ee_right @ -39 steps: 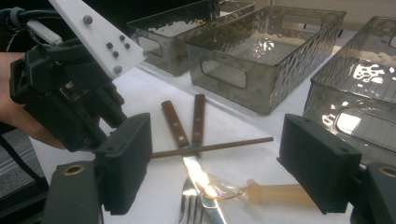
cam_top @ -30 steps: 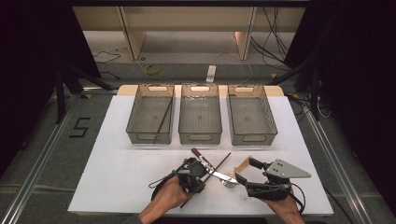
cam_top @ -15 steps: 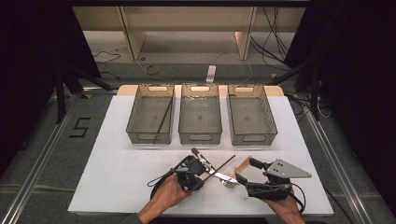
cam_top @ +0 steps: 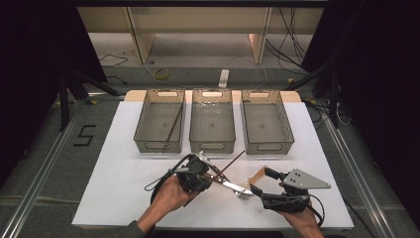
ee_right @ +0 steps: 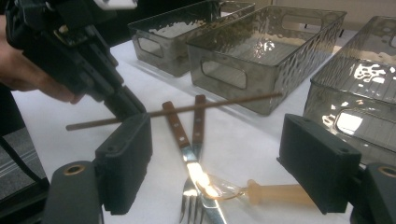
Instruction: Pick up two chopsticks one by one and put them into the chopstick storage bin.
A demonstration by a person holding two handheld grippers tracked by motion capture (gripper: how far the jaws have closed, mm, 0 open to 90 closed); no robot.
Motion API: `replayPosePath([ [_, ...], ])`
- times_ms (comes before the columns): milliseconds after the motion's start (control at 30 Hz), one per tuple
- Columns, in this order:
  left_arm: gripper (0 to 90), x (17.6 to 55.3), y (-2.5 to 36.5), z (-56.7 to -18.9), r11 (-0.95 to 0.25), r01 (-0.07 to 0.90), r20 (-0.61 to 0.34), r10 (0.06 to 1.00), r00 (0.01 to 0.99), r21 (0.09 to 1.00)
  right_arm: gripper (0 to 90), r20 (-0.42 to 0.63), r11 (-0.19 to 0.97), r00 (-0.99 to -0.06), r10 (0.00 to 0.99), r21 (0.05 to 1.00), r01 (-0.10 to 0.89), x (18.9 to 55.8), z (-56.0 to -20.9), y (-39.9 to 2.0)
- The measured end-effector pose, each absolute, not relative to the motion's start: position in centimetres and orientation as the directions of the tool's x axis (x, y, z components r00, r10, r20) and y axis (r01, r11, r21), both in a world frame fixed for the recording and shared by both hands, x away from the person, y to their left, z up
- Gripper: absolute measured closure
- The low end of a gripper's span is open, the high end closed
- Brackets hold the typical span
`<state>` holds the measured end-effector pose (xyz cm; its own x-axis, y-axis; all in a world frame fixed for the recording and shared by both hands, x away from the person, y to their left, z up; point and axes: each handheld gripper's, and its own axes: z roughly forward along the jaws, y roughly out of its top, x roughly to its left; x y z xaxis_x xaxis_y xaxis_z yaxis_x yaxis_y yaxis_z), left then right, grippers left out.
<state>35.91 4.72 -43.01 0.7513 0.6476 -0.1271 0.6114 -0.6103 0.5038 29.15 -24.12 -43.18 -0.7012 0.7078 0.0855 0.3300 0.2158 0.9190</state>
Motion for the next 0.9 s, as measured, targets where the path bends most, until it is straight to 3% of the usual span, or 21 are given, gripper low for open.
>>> replayPosePath([
  [900,84.6,38.4,10.8,-38.9,-0.436,0.647,-0.158,0.742,0.652,0.626,26.2,0.097,0.207,-0.696,0.711,0.918,0.339,29.3,-43.2,-24.3],
])
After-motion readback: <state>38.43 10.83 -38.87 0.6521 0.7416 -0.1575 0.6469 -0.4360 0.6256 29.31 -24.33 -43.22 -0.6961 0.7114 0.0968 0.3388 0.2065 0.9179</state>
